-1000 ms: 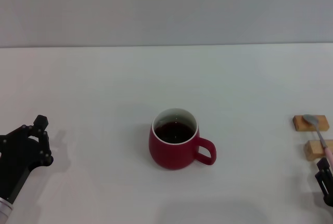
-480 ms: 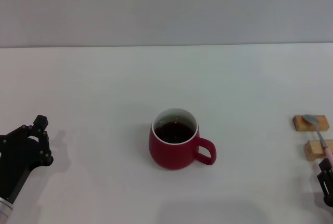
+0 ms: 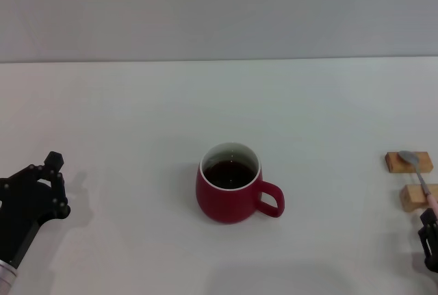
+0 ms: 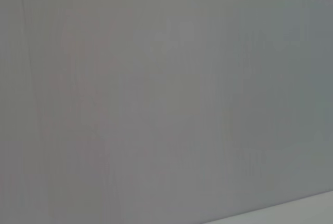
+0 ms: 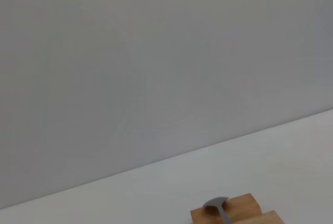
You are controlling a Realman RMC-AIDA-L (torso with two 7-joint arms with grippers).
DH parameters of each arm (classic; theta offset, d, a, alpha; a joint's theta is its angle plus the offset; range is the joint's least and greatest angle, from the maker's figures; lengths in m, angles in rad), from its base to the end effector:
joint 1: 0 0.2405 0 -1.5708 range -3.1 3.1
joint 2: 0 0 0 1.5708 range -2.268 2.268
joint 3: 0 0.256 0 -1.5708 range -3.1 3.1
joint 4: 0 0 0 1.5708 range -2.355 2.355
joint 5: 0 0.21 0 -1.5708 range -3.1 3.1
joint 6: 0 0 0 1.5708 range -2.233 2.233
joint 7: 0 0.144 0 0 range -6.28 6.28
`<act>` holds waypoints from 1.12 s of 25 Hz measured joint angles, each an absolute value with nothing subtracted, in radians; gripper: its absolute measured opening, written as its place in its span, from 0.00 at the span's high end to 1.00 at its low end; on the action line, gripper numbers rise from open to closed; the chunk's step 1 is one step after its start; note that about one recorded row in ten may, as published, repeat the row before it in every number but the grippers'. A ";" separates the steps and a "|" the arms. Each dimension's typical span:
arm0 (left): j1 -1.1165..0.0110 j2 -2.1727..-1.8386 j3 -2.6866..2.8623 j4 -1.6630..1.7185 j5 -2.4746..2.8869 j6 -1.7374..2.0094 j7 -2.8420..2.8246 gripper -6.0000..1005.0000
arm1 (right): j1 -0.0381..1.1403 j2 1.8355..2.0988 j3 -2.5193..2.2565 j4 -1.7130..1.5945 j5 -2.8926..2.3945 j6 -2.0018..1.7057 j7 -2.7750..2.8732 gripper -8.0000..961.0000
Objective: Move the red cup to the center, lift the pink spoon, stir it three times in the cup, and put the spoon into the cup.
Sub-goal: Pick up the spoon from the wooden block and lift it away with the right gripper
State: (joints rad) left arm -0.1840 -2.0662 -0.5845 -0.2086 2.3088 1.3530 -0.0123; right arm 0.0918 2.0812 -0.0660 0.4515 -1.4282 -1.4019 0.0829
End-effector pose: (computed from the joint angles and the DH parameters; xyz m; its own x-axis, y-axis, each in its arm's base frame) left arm -0.3495 0.2333 -0.0381 0.7990 -0.0447 0.5996 0.5684 -0.2690 -0.7775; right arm 0.3555 0.1680 -0.0731 0.4959 -0.1434 -0.8565 -0.8638 0.0199 -0.5034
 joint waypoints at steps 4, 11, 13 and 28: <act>-0.184 -2.066 -0.584 -0.209 2.310 1.353 -0.012 1.00 | 0.092 2.080 -0.066 0.452 -1.429 -1.402 0.083 0.56; -0.184 -2.066 -0.583 -0.209 2.311 1.353 -0.012 1.00 | 0.092 2.080 -0.066 0.452 -1.430 -1.402 0.083 0.59; -0.184 -2.066 -0.583 -0.209 2.311 1.353 -0.012 1.00 | 0.092 2.080 -0.066 0.451 -1.430 -1.404 0.083 0.59; -0.184 -2.065 -0.583 -0.207 2.312 1.353 -0.012 1.00 | 0.087 2.080 -0.066 0.449 -1.431 -1.406 0.084 0.73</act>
State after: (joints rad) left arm -0.1840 -2.0647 -0.5829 -0.2070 2.3117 1.3530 -0.0121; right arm 0.0869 2.0801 -0.0659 0.4490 -1.4309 -1.4064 0.0844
